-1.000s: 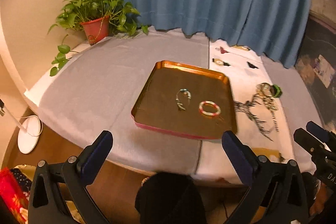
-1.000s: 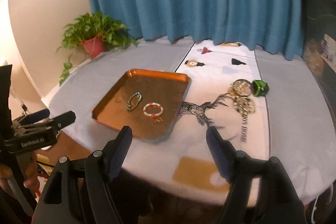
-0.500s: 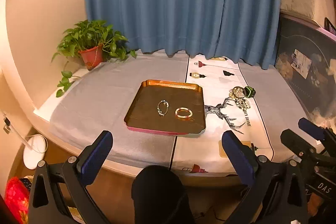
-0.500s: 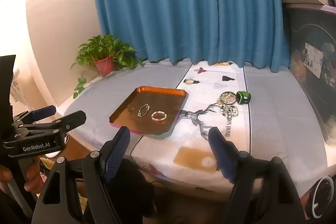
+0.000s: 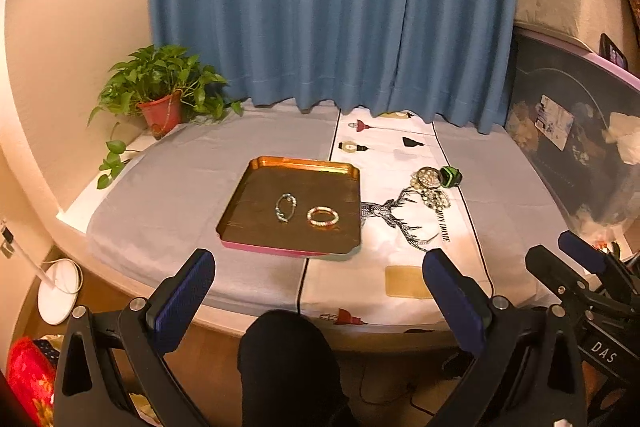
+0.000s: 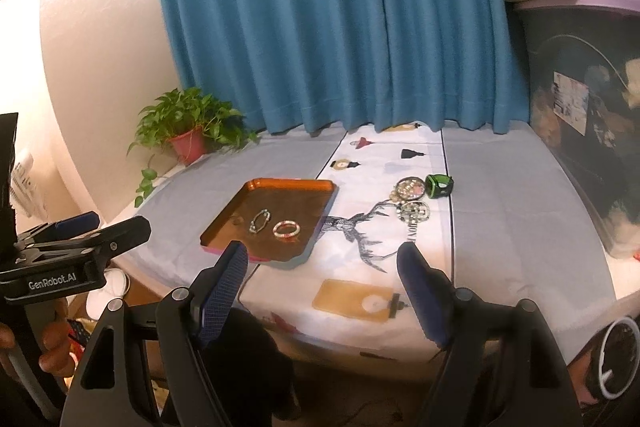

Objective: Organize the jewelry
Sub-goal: 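Withdraw both tools and move the right tool toward the green watch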

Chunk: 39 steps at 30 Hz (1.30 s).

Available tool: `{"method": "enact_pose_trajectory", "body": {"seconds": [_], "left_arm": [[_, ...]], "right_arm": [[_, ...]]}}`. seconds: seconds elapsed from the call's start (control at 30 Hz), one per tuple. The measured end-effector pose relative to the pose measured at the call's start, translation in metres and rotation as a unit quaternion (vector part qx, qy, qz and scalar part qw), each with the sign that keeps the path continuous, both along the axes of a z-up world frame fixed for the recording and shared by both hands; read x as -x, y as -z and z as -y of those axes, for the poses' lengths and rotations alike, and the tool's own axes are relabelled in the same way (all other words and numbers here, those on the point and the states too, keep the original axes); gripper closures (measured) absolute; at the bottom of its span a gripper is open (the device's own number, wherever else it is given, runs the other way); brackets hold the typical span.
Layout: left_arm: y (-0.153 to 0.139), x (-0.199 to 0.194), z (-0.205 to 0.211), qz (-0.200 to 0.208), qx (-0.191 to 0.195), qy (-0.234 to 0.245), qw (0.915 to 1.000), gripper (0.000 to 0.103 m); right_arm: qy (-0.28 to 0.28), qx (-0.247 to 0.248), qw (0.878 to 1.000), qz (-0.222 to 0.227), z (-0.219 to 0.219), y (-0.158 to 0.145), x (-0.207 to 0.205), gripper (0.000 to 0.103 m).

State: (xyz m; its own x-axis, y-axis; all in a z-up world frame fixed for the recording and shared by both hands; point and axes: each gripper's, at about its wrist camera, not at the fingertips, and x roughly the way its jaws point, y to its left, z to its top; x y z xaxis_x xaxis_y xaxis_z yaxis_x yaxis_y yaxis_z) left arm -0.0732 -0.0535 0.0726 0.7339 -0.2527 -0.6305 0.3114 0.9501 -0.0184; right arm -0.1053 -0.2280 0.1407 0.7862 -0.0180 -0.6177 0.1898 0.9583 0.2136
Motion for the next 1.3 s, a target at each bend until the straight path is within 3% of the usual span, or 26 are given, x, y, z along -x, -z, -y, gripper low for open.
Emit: {"method": "enact_pose_trajectory", "body": {"seconds": [0.63, 0.73, 1.1, 1.3], "left_arm": [[0.003, -0.018, 0.073, -0.037, -0.040, 0.032, 0.9980, 0.000], [-0.003, -0.029, 0.088, -0.065, -0.036, 0.040, 0.9964, 0.000], [-0.063, -0.066, 0.133, -0.108, -0.007, 0.079, 0.9910, 0.000], [-0.093, -0.079, 0.153, -0.095, 0.005, 0.098, 0.9907, 0.000]], "right_arm": [[0.061, -0.013, 0.998, -0.019, 0.057, 0.014, 0.002, 0.025], [0.078, -0.012, 0.997, -0.027, 0.075, 0.017, 0.004, 0.025], [0.152, -0.025, 0.986, -0.059, 0.150, 0.042, -0.014, 0.025], [0.156, -0.019, 0.985, -0.073, 0.161, 0.060, -0.039, 0.025]]}}
